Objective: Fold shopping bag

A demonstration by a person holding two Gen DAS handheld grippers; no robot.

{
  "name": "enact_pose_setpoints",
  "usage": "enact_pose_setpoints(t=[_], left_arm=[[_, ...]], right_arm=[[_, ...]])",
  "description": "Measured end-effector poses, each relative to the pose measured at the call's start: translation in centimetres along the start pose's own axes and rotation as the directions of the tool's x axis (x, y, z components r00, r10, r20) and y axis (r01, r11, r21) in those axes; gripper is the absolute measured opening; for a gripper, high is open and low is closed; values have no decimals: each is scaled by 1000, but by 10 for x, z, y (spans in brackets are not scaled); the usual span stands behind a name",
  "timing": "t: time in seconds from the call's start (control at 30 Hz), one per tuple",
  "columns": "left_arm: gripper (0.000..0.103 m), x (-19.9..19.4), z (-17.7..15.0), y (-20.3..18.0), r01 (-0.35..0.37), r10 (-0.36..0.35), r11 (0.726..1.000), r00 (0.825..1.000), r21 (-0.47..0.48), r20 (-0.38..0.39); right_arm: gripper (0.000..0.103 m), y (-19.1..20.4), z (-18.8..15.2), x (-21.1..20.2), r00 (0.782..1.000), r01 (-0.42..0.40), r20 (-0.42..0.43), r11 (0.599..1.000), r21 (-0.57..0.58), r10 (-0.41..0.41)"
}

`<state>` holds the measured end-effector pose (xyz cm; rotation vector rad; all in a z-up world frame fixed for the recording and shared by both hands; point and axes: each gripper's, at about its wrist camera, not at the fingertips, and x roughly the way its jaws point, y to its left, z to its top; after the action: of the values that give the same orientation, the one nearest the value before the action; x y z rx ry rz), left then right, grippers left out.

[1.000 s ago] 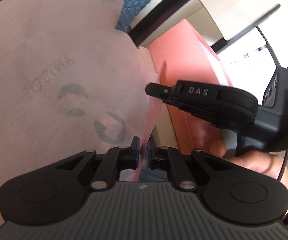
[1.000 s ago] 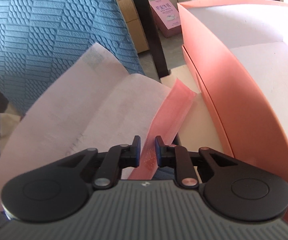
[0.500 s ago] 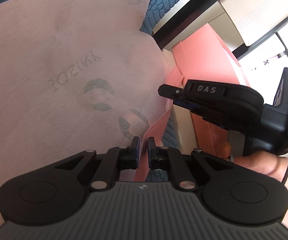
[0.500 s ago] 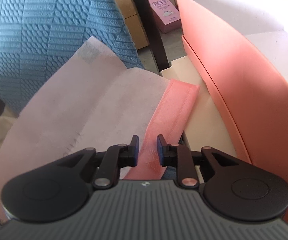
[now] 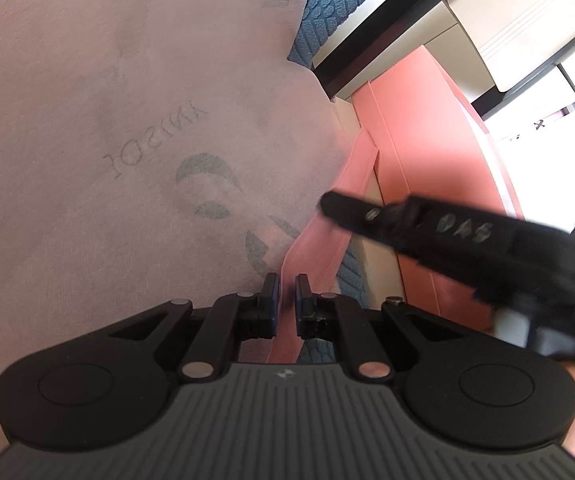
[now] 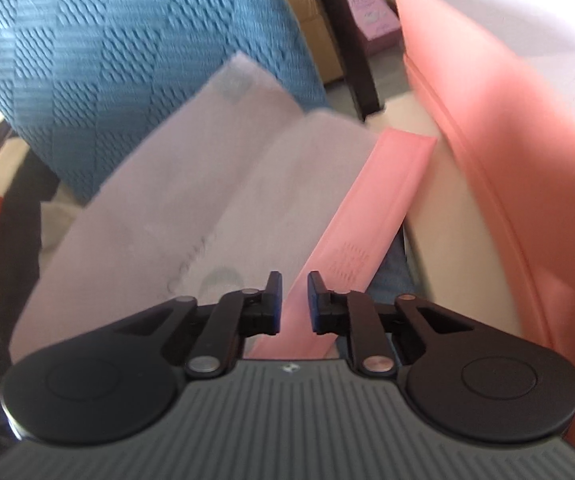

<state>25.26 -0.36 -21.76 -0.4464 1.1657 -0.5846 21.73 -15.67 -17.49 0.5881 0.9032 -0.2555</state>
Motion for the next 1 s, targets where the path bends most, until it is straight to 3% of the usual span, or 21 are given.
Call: enact_pose_setpoints(t=[0.23,0.4,0.5,0.7,0.8,1.0], left_arm=[[10,-18,4,3,11,-9,999,998,-36,60],[9,-41,0,-11,48,-50,999,994,16,99],[9,-39,-4,-16,41,-43,999,996,29,79],[10,-16,-13,-11,-47,47,998,999,46,5],[10,-9,-16,-7,-49,49,998,999,36,-2],[9,-9,-18,0,-49,49,999,999,12,-6]], right_arm=[[11,-2,0,11,999,23,-42,999,25,-22],[11,0,-3,14,998,37,-47,999,21,-36],[10,-3,-3,12,998,32,-47,999,41,-30],[7,-12,-1,12,999,12,-53,997,79,-8],[7,-13,0,13,999,8,-47,998,70,-5],[15,-22,3,-3,997,-71,1,990,121,71]])
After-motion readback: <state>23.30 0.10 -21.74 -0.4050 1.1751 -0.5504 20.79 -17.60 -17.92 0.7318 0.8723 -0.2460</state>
